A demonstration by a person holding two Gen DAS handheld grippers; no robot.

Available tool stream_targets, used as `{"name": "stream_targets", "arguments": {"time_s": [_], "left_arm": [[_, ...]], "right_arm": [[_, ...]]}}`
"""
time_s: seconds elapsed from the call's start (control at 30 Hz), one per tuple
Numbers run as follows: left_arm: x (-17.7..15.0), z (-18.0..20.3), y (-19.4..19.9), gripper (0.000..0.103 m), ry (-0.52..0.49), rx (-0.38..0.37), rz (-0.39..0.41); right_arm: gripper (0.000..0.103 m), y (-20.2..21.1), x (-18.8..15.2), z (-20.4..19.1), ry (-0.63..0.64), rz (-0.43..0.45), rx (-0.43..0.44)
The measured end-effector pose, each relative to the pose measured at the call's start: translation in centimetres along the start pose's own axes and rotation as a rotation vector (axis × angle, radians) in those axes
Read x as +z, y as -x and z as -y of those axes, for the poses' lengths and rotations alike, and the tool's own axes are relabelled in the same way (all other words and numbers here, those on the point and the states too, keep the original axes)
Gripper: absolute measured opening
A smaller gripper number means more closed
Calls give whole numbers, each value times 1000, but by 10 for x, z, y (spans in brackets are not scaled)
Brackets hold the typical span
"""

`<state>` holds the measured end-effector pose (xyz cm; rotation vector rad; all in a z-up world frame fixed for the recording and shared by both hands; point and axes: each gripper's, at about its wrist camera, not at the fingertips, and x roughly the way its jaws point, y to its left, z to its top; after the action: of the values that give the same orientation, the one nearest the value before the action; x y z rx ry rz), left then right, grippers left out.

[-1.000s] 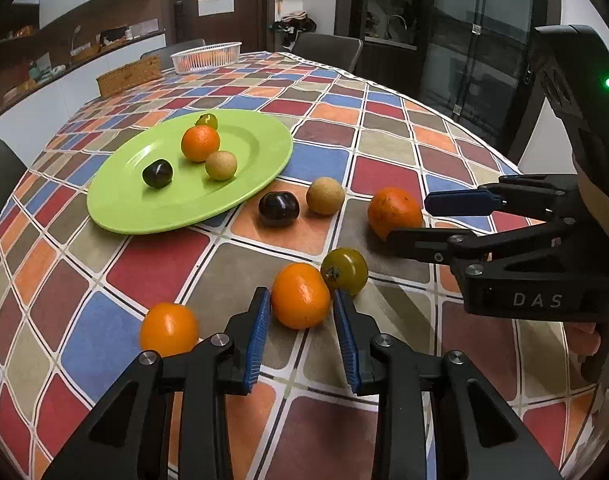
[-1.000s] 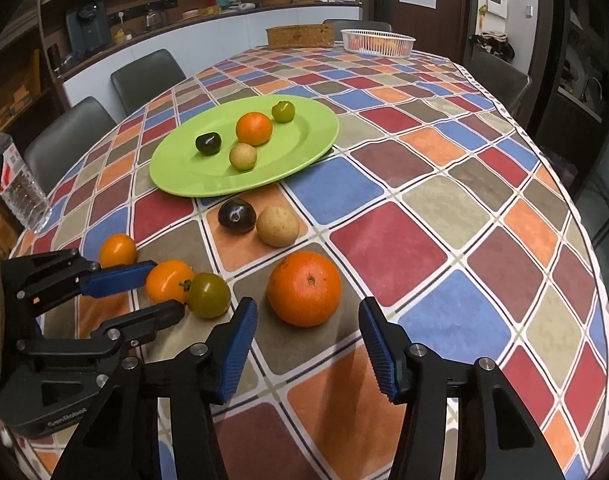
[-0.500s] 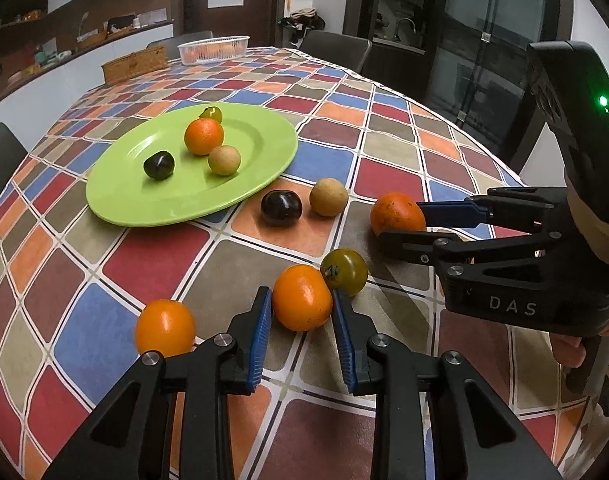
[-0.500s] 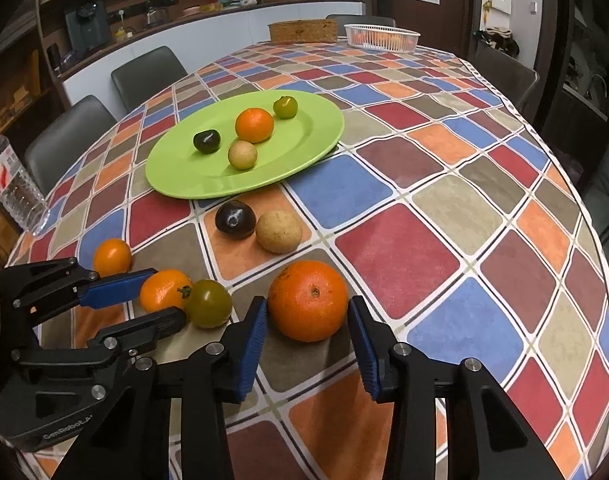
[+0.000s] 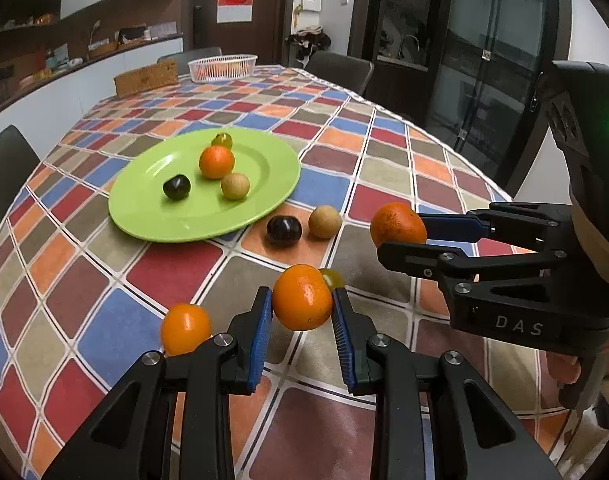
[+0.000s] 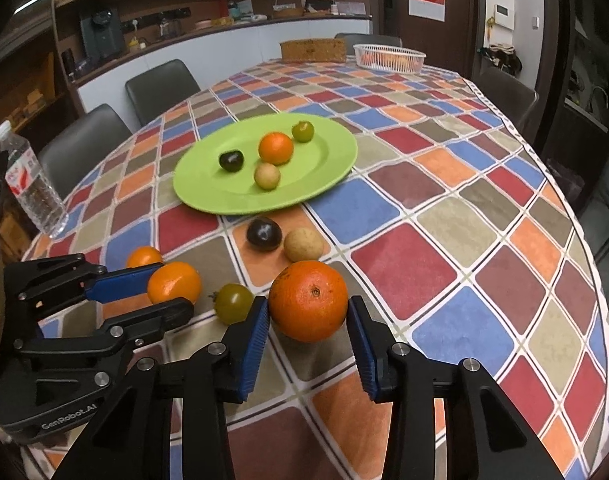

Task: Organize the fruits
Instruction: 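Grasp a small orange with the left tool while the right tool grasps a large orange, then carry both held oranges up over the green plate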

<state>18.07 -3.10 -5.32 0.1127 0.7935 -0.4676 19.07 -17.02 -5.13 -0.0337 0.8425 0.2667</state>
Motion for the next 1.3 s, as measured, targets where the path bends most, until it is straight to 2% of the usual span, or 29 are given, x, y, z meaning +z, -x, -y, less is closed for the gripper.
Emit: {"name": "stream_targets", "arguments": {"time_s": [0.43,0.77,1.07,1.3], "left_arm": [[19,-1,44,30,11,52,122],[42,-23,56,30,1,118,179],[63,-47,48,30,14,142,178],[78,-75,21,30,64,130,123]], "right_arm": [[41,41,20,-14,9,110,43],[41,44,53,-24,25,162,51],[41,26,86,-30,51,150,45],[41,-1,105,-29,71,95,31]]}}
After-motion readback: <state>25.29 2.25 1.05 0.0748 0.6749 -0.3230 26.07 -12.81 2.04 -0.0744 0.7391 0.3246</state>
